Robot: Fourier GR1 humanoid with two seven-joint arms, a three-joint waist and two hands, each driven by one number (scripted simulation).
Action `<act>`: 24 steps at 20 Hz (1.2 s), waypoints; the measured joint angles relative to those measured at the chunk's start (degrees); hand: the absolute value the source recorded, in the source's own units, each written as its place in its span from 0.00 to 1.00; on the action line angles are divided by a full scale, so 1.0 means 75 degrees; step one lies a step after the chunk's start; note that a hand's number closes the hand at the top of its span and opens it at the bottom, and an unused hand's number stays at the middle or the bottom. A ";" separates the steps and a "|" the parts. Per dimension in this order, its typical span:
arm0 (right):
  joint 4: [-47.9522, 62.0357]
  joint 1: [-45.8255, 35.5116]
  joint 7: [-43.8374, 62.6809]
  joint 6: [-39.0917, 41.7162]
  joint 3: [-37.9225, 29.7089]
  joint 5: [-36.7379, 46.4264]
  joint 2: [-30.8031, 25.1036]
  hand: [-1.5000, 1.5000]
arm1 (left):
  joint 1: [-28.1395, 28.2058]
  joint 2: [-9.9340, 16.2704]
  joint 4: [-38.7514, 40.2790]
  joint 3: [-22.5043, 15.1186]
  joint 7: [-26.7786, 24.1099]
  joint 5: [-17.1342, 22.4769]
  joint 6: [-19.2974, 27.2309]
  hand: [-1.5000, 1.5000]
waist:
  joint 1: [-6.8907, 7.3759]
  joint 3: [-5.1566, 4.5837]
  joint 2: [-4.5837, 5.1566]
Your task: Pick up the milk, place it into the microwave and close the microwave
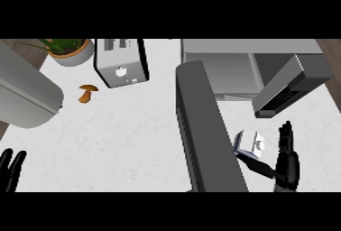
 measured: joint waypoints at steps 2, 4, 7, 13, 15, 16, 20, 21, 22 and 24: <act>0.0909 -0.0419 -0.0456 0.0185 -0.0305 -0.0124 -0.0114 0.00 | 0.0073 -0.0020 -0.0120 -0.0045 0.0067 0.0011 -0.0003 0.00 | 0.0029 0.0005 0.0007; 0.1269 -0.0465 -0.0696 0.0679 -0.0362 -0.0226 -0.0245 0.00 | 0.0084 0.0038 -0.0163 0.0119 0.0115 0.0215 -0.0081 0.00 | 0.0024 0.0004 0.0007; 0.1549 -0.0443 -0.0913 0.1771 -0.0140 -0.0293 -0.0326 0.00 | 0.0032 0.0015 -0.0107 0.0076 0.0118 0.0206 -0.0075 0.00 | 0.0016 0.0006 0.0008; 0.1817 -0.0693 -0.1297 0.3451 0.0267 -0.0377 -0.0268 1.00 | 0.0050 0.0043 -0.0043 0.0041 0.0084 0.0170 -0.0065 0.00 | 0.0027 0.0006 0.0005; 0.1965 -0.0797 -0.1578 0.3392 0.0264 -0.0277 -0.0219 1.00 | -0.0068 0.0077 -0.0050 0.0135 0.0206 0.0277 -0.0069 0.00 | 0.0018 0.0004 0.0003; 0.1904 -0.0791 -0.1668 0.3172 0.0218 -0.0237 -0.0191 1.00 | -0.0030 0.0079 0.0009 0.0173 0.0159 0.0337 -0.0132 0.00 | 0.0013 0.0001 -0.0002; 0.1552 -0.0766 -0.1868 0.2120 0.0015 -0.0111 0.0034 1.00 | -0.0085 0.0017 0.0172 0.0208 0.0047 0.0256 -0.0124 0.00 | -0.0024 -0.0009 -0.0014; 0.1394 -0.0766 -0.1829 0.2033 -0.0012 -0.0152 0.0106 1.00 | -0.0143 0.0035 0.0115 0.0227 0.0165 0.0299 -0.0104 0.00 | -0.0031 -0.0009 -0.0014; 0.1248 -0.0729 -0.1819 0.1983 -0.0013 -0.0181 0.0190 1.00 | -0.0234 0.0021 0.0069 0.0214 0.0273 0.0288 -0.0052 0.00 | -0.0035 -0.0009 -0.0013; 0.1043 -0.0741 -0.1801 0.1882 0.0057 -0.0199 0.0324 1.00 | -0.0241 -0.0007 0.0178 0.0043 0.0176 0.0165 0.0042 0.00 | -0.0032 -0.0006 -0.0012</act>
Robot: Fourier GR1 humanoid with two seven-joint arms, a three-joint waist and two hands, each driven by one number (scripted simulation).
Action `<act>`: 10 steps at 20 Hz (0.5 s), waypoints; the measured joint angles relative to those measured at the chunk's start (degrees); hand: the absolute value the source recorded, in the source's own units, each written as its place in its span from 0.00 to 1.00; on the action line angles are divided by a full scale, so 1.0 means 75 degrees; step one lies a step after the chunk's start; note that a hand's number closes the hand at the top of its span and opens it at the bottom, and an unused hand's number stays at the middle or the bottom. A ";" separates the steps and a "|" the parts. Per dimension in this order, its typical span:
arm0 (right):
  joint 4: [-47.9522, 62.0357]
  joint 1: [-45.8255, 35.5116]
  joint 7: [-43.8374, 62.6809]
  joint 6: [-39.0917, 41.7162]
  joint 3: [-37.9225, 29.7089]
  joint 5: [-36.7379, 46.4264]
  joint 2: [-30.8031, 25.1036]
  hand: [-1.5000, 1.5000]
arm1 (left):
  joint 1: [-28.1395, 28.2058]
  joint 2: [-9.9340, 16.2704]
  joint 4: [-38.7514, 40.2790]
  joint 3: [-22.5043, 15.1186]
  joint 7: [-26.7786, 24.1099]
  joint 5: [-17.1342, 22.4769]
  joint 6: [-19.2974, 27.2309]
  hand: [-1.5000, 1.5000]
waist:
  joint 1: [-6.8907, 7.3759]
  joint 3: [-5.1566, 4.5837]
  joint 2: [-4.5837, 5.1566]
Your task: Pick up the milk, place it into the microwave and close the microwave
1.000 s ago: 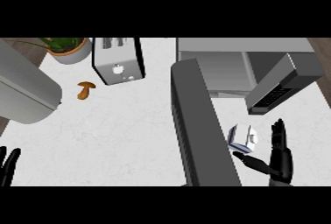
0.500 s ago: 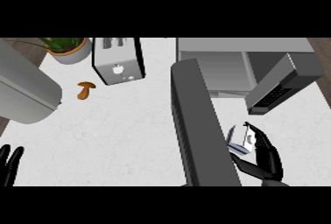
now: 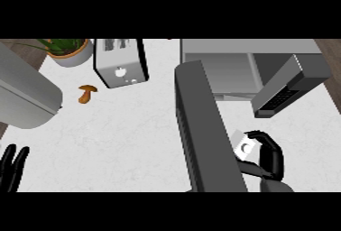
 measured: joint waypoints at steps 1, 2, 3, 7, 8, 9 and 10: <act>-0.0235 0.0042 0.0074 -0.0073 0.0067 0.0028 0.0061 1.00 | -0.0012 0.0022 0.0056 0.0050 -0.0009 0.0040 -0.0052 0.00 | -0.0003 0.0000 0.0000; -0.0346 -0.0002 0.0102 -0.0115 0.0106 0.0049 0.0119 1.00 | 0.0093 0.0037 0.0072 0.0118 -0.0105 0.0117 -0.0177 0.00 | 0.0005 0.0000 -0.0001; -0.0375 -0.0015 0.0095 -0.0066 0.0135 0.0064 0.0077 1.00 | -0.0012 0.0072 0.0010 0.0170 0.0047 0.0190 -0.0145 0.00 | 0.0007 0.0000 0.0000; -0.0394 -0.0342 0.0353 0.0773 0.0189 -0.0005 -0.0584 1.00 | 0.0096 0.0020 -0.0056 -0.0037 -0.0022 0.0074 -0.0172 0.00 | 0.0041 0.0005 0.0008; -0.0317 -0.0432 0.0397 0.1160 0.0166 -0.0065 -0.0879 1.00 | 0.0098 0.0052 -0.0075 0.0010 -0.0024 0.0122 -0.0198 0.00 | 0.0054 0.0007 0.0012; -0.0185 -0.0534 0.0372 0.1479 0.0175 -0.0078 -0.1077 1.00 | 0.0111 0.0033 -0.0137 -0.0074 0.0011 0.0079 -0.0152 0.00 | 0.0065 0.0008 0.0016; -0.0155 -0.0646 0.0439 0.1749 0.0172 -0.0135 -0.1232 1.00 | 0.0143 0.0024 -0.0074 -0.0050 -0.0061 0.0083 -0.0196 0.00 | 0.0066 0.0008 0.0016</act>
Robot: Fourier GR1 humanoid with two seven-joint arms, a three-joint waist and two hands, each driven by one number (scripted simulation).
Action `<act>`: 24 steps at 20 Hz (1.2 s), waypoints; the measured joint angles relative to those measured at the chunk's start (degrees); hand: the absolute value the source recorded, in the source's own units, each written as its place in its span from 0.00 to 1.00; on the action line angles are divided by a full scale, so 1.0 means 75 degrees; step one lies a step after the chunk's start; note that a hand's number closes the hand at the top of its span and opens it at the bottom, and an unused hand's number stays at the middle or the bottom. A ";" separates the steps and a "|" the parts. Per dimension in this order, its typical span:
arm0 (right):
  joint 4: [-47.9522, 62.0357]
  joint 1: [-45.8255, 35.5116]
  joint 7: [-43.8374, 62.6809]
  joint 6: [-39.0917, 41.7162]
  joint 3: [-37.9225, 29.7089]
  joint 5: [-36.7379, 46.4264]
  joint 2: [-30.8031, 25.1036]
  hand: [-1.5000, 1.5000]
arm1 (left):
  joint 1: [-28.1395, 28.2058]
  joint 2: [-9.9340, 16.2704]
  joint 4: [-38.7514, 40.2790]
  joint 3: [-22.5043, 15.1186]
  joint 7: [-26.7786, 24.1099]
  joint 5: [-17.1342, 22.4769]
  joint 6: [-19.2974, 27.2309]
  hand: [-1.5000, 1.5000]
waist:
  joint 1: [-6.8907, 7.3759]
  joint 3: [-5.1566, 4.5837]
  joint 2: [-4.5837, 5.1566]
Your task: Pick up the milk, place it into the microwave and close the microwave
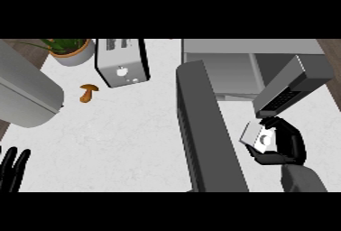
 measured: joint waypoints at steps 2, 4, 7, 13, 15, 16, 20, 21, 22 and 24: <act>0.0031 -0.0189 0.0212 0.0394 0.0020 -0.0117 -0.0200 1.00 | -0.0023 -0.0026 0.0015 0.0016 0.0034 -0.0005 0.0036 0.00 | -0.0009 -0.0002 -0.0001; -0.0109 -0.0216 0.0376 0.0640 0.0124 -0.0170 -0.0255 1.00 | -0.0085 -0.0006 -0.0046 0.0042 0.0155 0.0076 0.0097 0.00 | -0.0026 -0.0004 -0.0006; -0.0595 -0.0160 0.0699 0.0929 0.0224 -0.0317 -0.0343 1.00 | 0.0142 -0.0036 -0.0015 0.0052 0.0009 0.0102 -0.0016 0.00 | -0.0041 -0.0007 -0.0018; -0.1820 -0.0100 0.1392 0.0456 0.0528 -0.0088 -0.0077 1.00 | 0.0108 0.0109 0.0191 0.0458 -0.0002 0.0497 -0.0259 0.00 | -0.0059 -0.0008 -0.0020; -0.1973 -0.0272 0.1668 0.0208 0.0589 0.0098 -0.0066 1.00 | 0.0130 0.0138 0.0156 0.0571 0.0045 0.0604 -0.0327 0.00 | -0.0049 -0.0008 -0.0019; -0.2005 -0.0508 0.1926 0.0039 0.0612 0.0150 0.0008 1.00 | 0.0132 0.0129 0.0109 0.0595 0.0088 0.0617 -0.0308 0.00 | -0.0038 -0.0007 -0.0016; -0.1667 -0.1288 0.2472 -0.0534 0.0657 0.0478 0.0251 1.00 | 0.0089 0.0044 0.0270 0.0573 -0.0053 0.0456 -0.0372 0.00 | -0.0005 -0.0007 -0.0007; -0.1546 -0.1502 0.2582 -0.0661 0.0657 0.0558 0.0301 1.00 | 0.0010 0.0063 0.0395 0.0669 -0.0112 0.0456 -0.0387 0.00 | -0.0001 -0.0007 -0.0005; -0.1368 -0.1742 0.2723 -0.0770 0.0662 0.0634 0.0352 1.00 | -0.0055 0.0098 0.0477 0.0757 -0.0092 0.0521 -0.0397 0.00 | 0.0007 -0.0007 -0.0002; -0.0822 -0.2294 0.2789 -0.0905 0.0573 0.0753 0.0372 1.00 | -0.0072 0.0084 0.0535 0.0781 -0.0100 0.0478 -0.0437 0.00 | 0.0034 -0.0006 0.0007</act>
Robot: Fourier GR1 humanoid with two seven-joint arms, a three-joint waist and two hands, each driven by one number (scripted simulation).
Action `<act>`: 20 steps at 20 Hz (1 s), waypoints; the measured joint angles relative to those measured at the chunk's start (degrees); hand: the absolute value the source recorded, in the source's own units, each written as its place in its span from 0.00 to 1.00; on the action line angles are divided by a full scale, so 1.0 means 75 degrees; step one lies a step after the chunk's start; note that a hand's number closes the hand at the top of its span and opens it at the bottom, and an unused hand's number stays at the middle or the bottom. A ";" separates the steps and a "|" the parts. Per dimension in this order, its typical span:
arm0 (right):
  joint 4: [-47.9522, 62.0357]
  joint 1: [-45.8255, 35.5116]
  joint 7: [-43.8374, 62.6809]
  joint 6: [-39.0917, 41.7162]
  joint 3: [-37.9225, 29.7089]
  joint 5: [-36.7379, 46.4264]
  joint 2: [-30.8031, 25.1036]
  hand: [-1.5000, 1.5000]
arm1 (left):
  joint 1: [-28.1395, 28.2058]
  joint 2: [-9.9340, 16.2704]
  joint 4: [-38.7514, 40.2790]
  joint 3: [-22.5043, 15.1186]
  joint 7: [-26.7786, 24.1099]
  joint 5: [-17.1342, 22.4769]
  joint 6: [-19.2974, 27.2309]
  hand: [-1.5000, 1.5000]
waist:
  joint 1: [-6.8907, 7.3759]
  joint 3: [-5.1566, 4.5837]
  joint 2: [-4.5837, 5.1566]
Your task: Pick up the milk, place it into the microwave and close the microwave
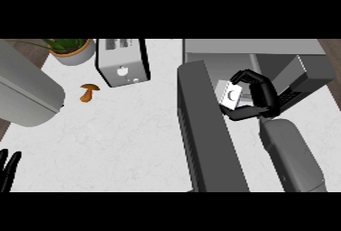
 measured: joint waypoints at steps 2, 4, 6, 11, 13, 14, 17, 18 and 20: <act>0.0710 -0.0511 -0.0121 -0.0045 -0.0128 0.0078 0.0009 1.00 | 0.0016 0.0021 -0.0044 0.0075 0.0049 0.0072 -0.0051 0.00 | 0.0032 0.0002 0.0011; 0.1388 -0.0998 -0.0256 -0.0152 -0.0235 0.0166 0.0071 1.00 | -0.0070 0.0077 0.0065 0.0196 0.0034 0.0155 -0.0120 0.00 | 0.0058 0.0004 0.0024; 0.2083 -0.1504 -0.0436 -0.0223 -0.0340 0.0256 0.0094 1.00 | -0.0105 0.0121 0.0076 0.0243 0.0100 0.0214 -0.0170 0.00 | 0.0094 0.0005 0.0038; 0.3551 -0.2585 -0.0844 -0.0356 -0.0620 0.0419 -0.0031 1.00 | -0.0313 0.0208 0.0113 0.0293 0.0230 0.0377 -0.0249 0.00 | 0.0229 0.0012 0.0103; 0.3987 -0.2968 -0.0918 -0.0449 -0.0690 0.0493 -0.0091 1.00 | -0.0475 0.0198 0.0187 0.0225 0.0228 0.0311 -0.0246 0.00 | 0.0290 0.0013 0.0135; 0.4166 -0.3090 -0.1002 -0.0606 -0.0718 0.0537 -0.0056 1.00 | -0.0486 0.0213 0.0275 0.0219 0.0169 0.0297 -0.0321 0.00 | 0.0328 0.0013 0.0149; 0.4599 -0.3517 -0.1113 -0.0901 -0.0785 0.0645 -0.0079 1.00 | -0.0574 0.0271 0.0326 0.0238 0.0150 0.0324 -0.0401 0.00 | 0.0440 0.0015 0.0195; 0.4727 -0.3594 -0.1191 -0.1007 -0.0802 0.0674 -0.0036 1.00 | -0.0567 0.0244 0.0330 0.0192 0.0157 0.0294 -0.0405 0.00 | 0.0464 0.0015 0.0204; 0.4930 -0.3847 -0.1184 -0.1203 -0.0814 0.0760 -0.0122 1.00 | -0.0719 0.0269 0.0399 0.0172 0.0162 0.0265 -0.0402 0.00 | 0.0527 0.0017 0.0249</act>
